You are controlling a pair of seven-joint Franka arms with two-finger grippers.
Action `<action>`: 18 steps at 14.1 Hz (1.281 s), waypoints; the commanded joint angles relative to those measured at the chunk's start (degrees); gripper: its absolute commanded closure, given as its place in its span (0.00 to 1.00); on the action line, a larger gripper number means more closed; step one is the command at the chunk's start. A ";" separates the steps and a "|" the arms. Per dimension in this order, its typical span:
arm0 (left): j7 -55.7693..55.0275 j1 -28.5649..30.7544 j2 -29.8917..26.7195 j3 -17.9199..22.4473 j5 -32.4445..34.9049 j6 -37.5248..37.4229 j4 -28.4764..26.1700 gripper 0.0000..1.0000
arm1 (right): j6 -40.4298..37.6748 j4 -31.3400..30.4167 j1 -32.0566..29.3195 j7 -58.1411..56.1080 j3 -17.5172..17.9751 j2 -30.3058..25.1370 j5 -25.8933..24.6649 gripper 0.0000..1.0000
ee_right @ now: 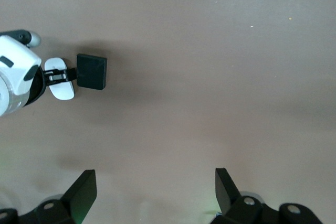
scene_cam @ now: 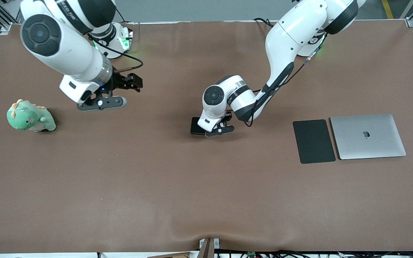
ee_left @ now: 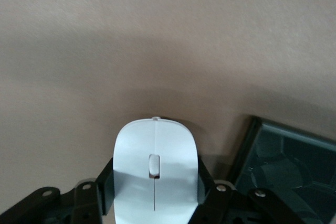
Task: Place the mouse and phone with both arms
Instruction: 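Carry the mouse toward the black pad while the right gripper reaches the phone, then lower the mouse onto the pad while the right gripper grasps the phone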
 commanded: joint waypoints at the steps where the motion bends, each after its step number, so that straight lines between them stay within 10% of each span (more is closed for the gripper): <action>1: -0.85 1.03 -4.68 0.12 1.68 -5.30 0.00 0.51 | 0.15 0.82 2.62 2.18 -0.35 0.94 -0.03 0.00; 18: 27.33 27.20 -21.83 -0.58 -3.07 -23.51 -5.35 0.50 | 22.20 1.34 15.46 13.53 -0.35 17.72 -0.48 0.00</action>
